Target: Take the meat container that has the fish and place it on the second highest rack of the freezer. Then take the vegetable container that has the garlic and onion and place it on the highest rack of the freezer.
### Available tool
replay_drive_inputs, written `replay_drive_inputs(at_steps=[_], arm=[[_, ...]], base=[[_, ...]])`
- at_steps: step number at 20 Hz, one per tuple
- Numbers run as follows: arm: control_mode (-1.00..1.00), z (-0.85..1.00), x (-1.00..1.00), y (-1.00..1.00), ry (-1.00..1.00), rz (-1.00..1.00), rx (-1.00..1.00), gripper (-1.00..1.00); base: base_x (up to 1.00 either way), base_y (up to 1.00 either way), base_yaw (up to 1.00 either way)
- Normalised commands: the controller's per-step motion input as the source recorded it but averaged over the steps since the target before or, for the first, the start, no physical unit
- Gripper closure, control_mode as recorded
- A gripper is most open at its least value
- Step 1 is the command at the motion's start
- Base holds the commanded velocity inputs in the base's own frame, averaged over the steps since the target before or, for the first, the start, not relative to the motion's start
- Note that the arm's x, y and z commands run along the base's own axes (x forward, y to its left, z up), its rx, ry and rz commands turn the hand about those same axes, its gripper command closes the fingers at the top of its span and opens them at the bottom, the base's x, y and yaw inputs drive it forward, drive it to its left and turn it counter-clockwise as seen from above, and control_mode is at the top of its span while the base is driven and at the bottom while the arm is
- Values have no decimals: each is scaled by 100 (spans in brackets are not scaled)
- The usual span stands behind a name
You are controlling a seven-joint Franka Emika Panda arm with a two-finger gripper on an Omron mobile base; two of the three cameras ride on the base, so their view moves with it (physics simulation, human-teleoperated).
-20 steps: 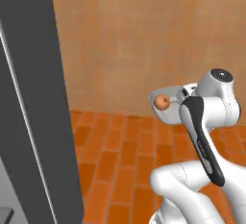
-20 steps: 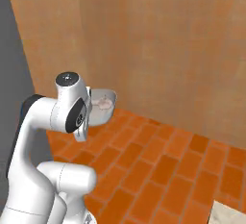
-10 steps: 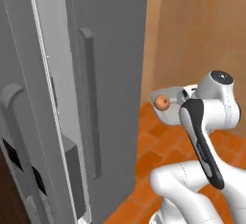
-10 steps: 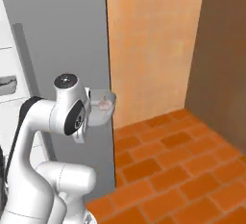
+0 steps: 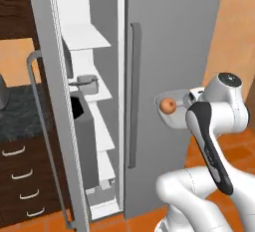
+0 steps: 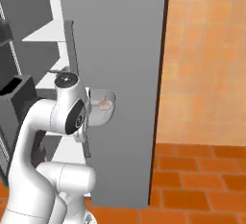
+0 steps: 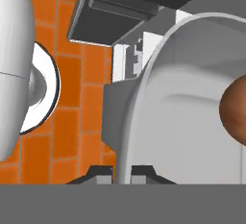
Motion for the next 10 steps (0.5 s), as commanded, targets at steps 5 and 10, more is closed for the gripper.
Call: replay_drive_inputs(at_steps=[5,10], arm=[[100,0,0,0,0,0,0,100],[100,0,0,0,0,0,0,100]], base=[[0,-11,79],[0,-1,74]])
